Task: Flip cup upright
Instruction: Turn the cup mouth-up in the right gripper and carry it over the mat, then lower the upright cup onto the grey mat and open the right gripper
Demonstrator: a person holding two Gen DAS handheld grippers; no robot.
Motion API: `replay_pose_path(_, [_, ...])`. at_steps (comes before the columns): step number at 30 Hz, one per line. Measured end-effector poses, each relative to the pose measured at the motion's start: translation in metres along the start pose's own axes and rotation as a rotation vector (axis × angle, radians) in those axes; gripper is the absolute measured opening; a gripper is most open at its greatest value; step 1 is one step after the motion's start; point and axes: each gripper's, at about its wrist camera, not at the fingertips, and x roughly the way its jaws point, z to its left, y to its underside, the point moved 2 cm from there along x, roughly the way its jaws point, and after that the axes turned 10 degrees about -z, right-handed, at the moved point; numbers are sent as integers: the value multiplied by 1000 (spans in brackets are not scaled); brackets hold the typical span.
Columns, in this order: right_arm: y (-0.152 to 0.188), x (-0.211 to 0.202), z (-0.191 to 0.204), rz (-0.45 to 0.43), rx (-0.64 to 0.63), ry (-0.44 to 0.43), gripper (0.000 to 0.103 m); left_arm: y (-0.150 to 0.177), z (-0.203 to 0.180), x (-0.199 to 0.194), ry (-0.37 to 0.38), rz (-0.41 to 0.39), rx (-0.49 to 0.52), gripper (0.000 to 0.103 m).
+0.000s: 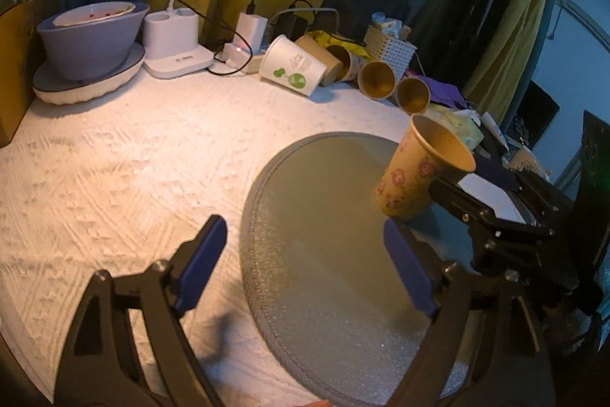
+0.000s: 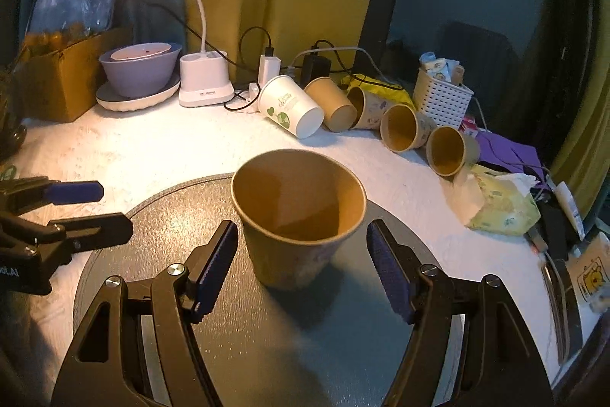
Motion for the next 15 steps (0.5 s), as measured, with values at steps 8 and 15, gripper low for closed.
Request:
replay_pose_path(8, [14, -14, -4, 2, 34, -1, 73, 5, -15, -4, -8, -30, 73, 86])
replay_pose_path(15, [22, -31, -14, -9, 93, -15, 79, 5, -27, -16, -22, -70, 113, 86])
